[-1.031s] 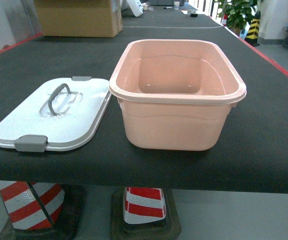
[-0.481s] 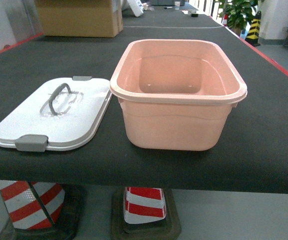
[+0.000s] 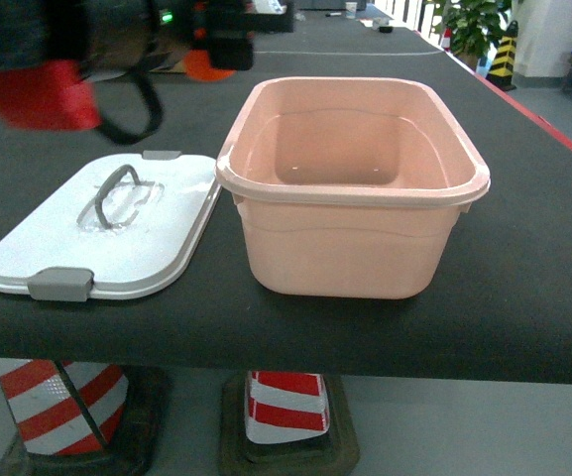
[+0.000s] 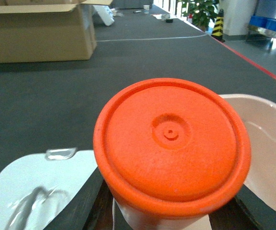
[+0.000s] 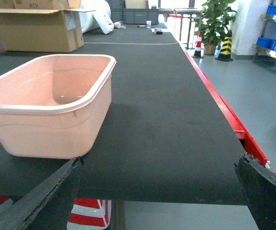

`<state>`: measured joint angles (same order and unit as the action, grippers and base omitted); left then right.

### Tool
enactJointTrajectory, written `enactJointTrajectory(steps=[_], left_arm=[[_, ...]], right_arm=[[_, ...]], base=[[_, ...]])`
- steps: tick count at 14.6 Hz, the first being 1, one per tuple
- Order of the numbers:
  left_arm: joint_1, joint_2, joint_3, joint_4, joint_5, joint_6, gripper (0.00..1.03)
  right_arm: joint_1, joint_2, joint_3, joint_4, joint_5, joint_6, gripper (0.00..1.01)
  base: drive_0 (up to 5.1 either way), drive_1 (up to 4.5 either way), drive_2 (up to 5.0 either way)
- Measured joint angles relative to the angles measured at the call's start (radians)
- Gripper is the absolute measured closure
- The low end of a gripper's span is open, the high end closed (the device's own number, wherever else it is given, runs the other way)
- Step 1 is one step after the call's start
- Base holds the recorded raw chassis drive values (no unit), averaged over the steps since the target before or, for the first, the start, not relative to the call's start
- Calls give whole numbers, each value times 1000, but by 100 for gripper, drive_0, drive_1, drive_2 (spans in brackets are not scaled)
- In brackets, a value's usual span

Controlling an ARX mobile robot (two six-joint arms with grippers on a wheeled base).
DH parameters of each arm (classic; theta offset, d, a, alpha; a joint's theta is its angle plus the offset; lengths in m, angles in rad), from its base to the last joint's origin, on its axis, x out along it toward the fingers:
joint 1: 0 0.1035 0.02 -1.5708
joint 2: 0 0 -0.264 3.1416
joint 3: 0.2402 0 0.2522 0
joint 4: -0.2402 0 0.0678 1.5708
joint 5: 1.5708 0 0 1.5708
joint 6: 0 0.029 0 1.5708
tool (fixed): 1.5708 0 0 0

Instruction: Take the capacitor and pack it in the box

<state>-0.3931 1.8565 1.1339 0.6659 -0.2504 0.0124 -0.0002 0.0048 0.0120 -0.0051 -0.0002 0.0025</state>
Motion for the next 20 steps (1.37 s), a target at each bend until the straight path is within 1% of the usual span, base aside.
enactJointTrajectory(steps=[1, 2, 4, 5, 7, 9, 11, 12, 13, 14, 16, 17, 18, 19, 20], left_arm=[[-16, 89, 143, -50, 3, -1, 60], [-37, 192, 315, -115, 20, -5, 60], [-82, 376, 555, -190, 41, -12, 60], [-97, 409, 566, -193, 50, -13, 60], [-109, 421, 558, -167, 71, -15, 60], [-107, 418, 546, -125, 73, -19, 37], [-89, 374, 464, -90, 80, -18, 10], [-69, 330, 413, -68, 94, -13, 3], [-34, 255, 349, -35, 111, -13, 5], [12, 180, 292, -2, 123, -13, 5], [151, 55, 183, 45, 152, -13, 5], [241, 45, 149, 45, 171, -13, 5], [303, 68, 129, 45, 181, -9, 5], [336, 99, 118, 48, 189, -4, 5], [352, 148, 116, 55, 192, -1, 5]], right_arm=[[0, 0, 0, 0, 0, 0, 3], [0, 0, 0, 0, 0, 0, 3], [0, 0, 0, 0, 0, 0, 3], [0, 0, 0, 0, 0, 0, 3], [0, 0, 0, 0, 0, 0, 3], [0, 0, 0, 0, 0, 0, 3], [0, 0, 0, 0, 0, 0, 3], [0, 0, 0, 0, 0, 0, 3], [0, 0, 0, 0, 0, 0, 3], [0, 0, 0, 0, 0, 0, 3], [0, 0, 0, 0, 0, 0, 3], [0, 0, 0, 0, 0, 0, 3], [0, 0, 0, 0, 0, 0, 3], [0, 0, 0, 0, 0, 0, 3], [0, 0, 0, 0, 0, 0, 3]], base=[[0, 0, 0], [0, 0, 0], [0, 0, 0], [0, 0, 0], [0, 0, 0], [0, 0, 0], [0, 0, 0], [0, 0, 0], [0, 0, 0], [0, 0, 0], [0, 0, 0], [0, 0, 0], [0, 0, 0], [0, 0, 0], [0, 0, 0]])
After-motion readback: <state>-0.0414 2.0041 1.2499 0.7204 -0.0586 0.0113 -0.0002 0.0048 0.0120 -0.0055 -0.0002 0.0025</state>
